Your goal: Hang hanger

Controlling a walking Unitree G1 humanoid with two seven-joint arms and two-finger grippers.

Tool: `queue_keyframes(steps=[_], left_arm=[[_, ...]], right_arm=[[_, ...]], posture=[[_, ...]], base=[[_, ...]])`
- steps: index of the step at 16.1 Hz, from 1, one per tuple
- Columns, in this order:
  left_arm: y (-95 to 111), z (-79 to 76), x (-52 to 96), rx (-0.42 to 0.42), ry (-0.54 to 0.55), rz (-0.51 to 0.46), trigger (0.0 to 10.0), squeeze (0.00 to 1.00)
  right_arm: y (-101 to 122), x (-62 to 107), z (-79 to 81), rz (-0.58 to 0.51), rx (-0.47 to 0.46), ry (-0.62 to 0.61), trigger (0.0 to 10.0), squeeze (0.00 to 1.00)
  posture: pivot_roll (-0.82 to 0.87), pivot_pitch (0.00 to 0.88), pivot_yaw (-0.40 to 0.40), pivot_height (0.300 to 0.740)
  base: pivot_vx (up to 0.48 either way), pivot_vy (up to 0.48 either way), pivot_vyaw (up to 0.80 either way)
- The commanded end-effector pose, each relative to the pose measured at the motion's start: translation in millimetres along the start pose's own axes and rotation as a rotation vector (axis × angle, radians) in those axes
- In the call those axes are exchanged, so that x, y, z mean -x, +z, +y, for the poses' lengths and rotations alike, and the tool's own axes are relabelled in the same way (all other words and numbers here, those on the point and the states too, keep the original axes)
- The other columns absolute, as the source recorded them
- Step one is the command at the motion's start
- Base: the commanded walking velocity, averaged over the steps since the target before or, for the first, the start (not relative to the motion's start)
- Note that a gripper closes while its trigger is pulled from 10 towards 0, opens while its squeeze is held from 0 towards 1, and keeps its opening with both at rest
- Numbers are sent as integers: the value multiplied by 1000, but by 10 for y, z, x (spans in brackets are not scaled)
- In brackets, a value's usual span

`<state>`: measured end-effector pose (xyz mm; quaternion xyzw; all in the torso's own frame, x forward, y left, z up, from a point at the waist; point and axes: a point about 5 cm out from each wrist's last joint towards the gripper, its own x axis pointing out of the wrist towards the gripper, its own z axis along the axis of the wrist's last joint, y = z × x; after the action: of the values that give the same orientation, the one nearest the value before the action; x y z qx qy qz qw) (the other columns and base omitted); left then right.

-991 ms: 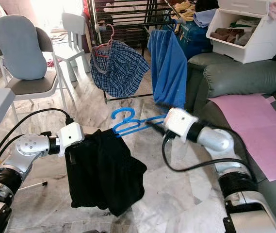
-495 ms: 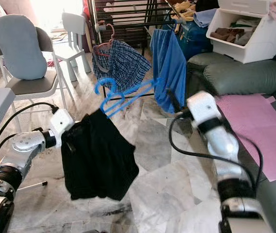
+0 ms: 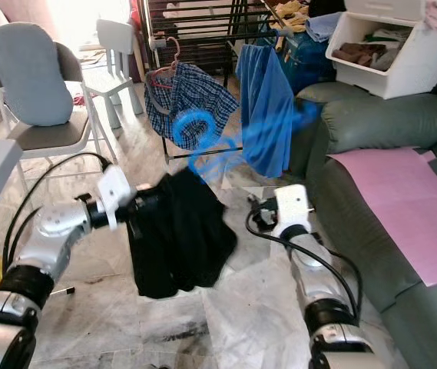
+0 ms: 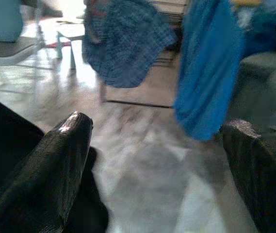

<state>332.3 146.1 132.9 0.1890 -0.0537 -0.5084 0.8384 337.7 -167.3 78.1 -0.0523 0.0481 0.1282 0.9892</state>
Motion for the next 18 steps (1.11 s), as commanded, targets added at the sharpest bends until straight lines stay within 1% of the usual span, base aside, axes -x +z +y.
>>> queue_keyframes(steps=[1,2,4,5,6,7,9,11,12,13,14,15,17,18], left_arm=[[94,-9,-10,-82,-52,-21,0,0],[120,-52,-11,-117,-94,-16,0,0],[139,-48,-14,-137,-98,-15,0,0],[156,-28,-18,-164,-98,-10,0,0],[174,19,-17,-209,-87,6,0,0],[179,46,-16,-229,-81,17,0,0],[180,97,4,-238,-64,37,0,0],[186,129,10,-250,-51,44,0,0],[229,158,-11,-261,-40,29,0,0],[255,160,-31,-270,-44,19,0,0],[264,160,-41,-276,-47,15,0,0],[318,150,-71,-271,-57,-18,0,0],[415,136,-99,-273,-75,-70,0,0],[436,133,-104,-273,-81,-80,0,0]], right_arm=[[76,-76,108,-7,-8,73,10000,0],[94,-108,173,11,-29,130,10000,0],[98,-116,213,21,-41,170,10000,0],[89,-105,267,32,-44,237,10000,0],[71,-60,306,38,-9,315,10000,0],[64,-37,271,41,1,319,10000,0],[64,10,181,55,17,341,10000,0],[61,47,145,70,9,385,10000,0],[48,104,153,91,-4,481,10000,0],[50,122,176,97,-10,522,10000,0],[54,128,184,98,-11,534,10000,0],[55,108,229,98,2,549,10000,0],[50,67,268,101,15,535,10000,0],[52,61,271,101,23,531,10000,0]], posture=[[-47,0,10,740],[-40,0,8,740],[-40,0,8,740],[-40,0,13,740],[-43,0,18,740],[-43,0,18,740],[-49,0,27,740],[-55,0,34,740],[-55,0,34,740],[-55,0,34,740],[-55,0,34,740],[-50,0,35,740],[-43,0,33,740],[-38,0,30,740]], base=[[0,0,0],[0,0,0],[0,0,0],[0,0,0],[0,0,0],[0,0,0],[0,0,0],[0,0,0],[0,0,0],[0,0,0],[0,0,0],[0,0,0],[0,0,0],[0,0,0]])
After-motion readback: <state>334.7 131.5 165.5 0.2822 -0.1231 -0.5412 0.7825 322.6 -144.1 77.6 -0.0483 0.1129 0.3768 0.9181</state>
